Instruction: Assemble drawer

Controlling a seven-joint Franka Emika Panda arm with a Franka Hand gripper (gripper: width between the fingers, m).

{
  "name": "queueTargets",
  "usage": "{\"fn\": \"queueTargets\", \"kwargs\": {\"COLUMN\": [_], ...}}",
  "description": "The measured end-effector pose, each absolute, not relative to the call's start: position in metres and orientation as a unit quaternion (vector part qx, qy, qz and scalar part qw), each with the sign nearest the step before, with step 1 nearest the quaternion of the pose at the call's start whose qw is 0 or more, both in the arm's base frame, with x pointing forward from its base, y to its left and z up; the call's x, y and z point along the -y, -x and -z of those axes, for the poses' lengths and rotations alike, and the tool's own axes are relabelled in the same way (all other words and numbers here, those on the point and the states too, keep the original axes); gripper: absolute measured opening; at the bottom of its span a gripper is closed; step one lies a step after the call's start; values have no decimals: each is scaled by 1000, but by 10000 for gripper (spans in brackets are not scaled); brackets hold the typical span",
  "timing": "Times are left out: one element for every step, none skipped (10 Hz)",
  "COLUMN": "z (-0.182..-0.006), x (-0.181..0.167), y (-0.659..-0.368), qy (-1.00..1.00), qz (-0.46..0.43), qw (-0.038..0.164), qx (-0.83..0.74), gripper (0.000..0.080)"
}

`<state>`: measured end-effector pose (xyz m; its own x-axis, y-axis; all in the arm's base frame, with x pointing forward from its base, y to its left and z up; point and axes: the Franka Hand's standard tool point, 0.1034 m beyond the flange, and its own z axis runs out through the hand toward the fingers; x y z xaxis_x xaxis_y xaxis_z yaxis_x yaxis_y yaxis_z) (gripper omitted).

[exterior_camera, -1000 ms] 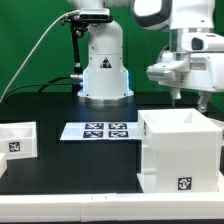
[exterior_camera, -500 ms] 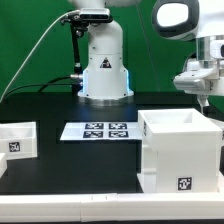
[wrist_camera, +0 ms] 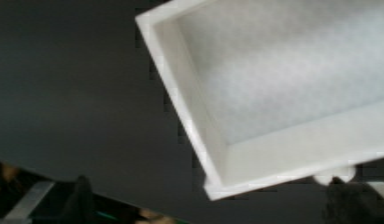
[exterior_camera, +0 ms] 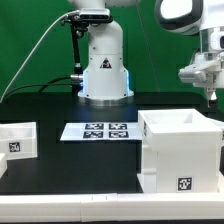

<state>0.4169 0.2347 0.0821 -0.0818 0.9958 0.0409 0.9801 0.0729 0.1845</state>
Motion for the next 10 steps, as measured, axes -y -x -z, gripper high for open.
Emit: {"fn": "queueTargets", "kwargs": {"z": [-87,-89,-85,-84,-84,-84,-84,-84,-82,-83], "x": [-237,-243,-246,-245,-245,-245,-245,-243,-236,-232], "y": [-419,-418,-416,-416,-416,-416,-416,-415,-412,-412], "qy": [-735,-797,-820,-822,-822,-822,-822,-806,-755,-735], "qz": [-83,-86,-85,-85,-84,-84,-84,-83,-77,-70], "qw": [43,31,23,23,23,23,23,27,39,45], "qx": [-671,-597,-566,-563,-563,-563,-563,-585,-650,-672], "gripper": [649,649,649,649,649,649,649,649,649,649]}}
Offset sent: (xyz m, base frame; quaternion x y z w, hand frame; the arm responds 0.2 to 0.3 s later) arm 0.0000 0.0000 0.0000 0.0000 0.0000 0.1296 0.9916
